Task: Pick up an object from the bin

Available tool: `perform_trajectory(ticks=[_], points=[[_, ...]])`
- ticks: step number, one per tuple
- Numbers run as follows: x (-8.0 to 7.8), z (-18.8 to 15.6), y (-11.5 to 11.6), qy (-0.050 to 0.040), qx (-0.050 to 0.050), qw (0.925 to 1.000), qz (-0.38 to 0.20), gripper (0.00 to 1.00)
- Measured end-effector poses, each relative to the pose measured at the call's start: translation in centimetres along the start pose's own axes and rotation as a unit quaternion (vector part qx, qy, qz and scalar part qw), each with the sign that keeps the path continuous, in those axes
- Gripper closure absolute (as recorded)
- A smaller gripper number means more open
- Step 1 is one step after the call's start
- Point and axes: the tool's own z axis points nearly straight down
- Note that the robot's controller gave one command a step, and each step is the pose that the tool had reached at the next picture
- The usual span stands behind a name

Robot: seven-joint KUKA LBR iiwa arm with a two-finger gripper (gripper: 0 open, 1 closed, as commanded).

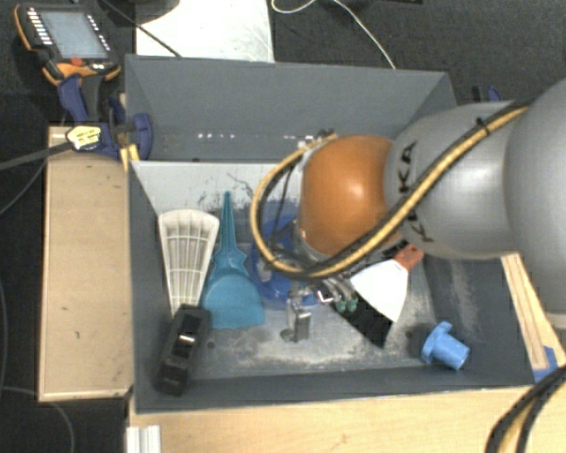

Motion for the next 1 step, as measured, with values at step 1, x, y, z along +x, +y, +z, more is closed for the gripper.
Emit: perform_trajectory(ticks=[1], points=[[-0.82,-0.13,-0.4,-0.0027,0.001,0.9962,-0.087,1.0]])
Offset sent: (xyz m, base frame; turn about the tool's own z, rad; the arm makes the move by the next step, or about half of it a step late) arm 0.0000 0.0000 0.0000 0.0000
